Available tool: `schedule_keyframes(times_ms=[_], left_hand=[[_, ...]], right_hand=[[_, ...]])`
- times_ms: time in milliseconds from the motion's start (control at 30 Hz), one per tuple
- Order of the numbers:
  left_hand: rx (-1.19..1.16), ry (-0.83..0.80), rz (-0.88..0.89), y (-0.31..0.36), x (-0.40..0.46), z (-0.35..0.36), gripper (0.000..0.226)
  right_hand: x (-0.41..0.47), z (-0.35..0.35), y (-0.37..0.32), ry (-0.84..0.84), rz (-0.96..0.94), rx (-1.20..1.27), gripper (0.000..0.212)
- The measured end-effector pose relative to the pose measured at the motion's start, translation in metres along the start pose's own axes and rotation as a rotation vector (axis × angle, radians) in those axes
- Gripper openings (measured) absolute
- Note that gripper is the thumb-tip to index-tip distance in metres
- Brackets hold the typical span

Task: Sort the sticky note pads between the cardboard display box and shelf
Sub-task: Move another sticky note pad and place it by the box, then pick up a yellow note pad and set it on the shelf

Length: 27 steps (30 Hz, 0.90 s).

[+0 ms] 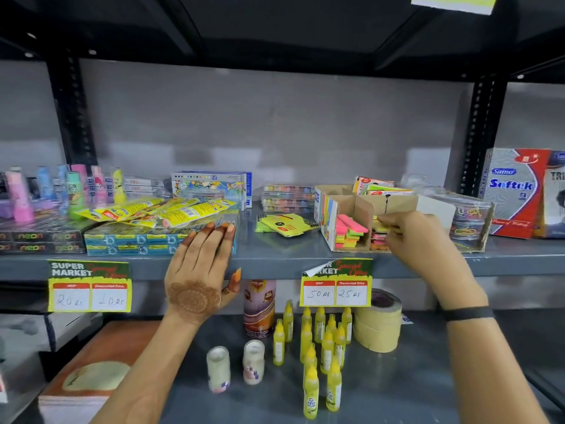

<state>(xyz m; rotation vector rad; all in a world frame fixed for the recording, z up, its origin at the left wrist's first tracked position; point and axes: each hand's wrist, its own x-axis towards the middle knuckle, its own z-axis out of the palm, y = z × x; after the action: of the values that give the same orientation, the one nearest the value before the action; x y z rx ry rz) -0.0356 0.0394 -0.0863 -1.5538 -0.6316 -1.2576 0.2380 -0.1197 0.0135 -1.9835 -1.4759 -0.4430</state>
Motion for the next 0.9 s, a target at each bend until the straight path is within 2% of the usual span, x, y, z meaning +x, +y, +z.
schedule_keyframes(times_ms=[33,133,167,233,300,367,433,667,800,900], left_hand=[[0.002,0.0,-0.001,0.0,0.0,0.0,0.054],[-0.012,0.002,-0.003,0.0,0.0,0.0,0.053],[-0.017,0.006,-0.004,0.0,0.0,0.0,0.053],[-0.022,0.011,-0.006,0.0,0.0,0.0,0.053],[-0.02,0.007,-0.005,0.0,0.0,0.0,0.053],[-0.011,-0.007,-0.006,0.0,-0.001,0.0,0.054],[0.0,-0.016,-0.005,-0.001,-0.002,0.001,0.054],[-0.01,0.0,-0.011,0.0,-0.001,0.001,0.054],[-0.009,0.0,-0.006,0.0,-0.001,0.001,0.054],[-0.018,0.001,-0.006,-0.001,-0.001,0.001,0.054]], right_hand=[[-0.003,-0.003,-0.007,0.073,-0.003,0.016,0.032],[-0.017,-0.008,-0.043,0.475,-0.142,0.18,0.031],[-0.019,-0.006,-0.058,0.519,-0.215,0.231,0.034],[-0.015,0.006,-0.084,0.357,-0.349,0.244,0.043],[-0.003,0.029,-0.102,0.052,-0.422,0.143,0.047],[0.011,0.051,-0.108,-0.141,-0.462,0.0,0.04],[0.025,0.062,-0.109,-0.238,-0.445,-0.048,0.032],[0.044,0.077,-0.102,-0.125,-0.426,-0.109,0.03],[0.033,0.071,-0.103,0.1,-0.448,-0.121,0.026],[0.018,0.044,-0.105,0.287,-0.455,0.014,0.015]])
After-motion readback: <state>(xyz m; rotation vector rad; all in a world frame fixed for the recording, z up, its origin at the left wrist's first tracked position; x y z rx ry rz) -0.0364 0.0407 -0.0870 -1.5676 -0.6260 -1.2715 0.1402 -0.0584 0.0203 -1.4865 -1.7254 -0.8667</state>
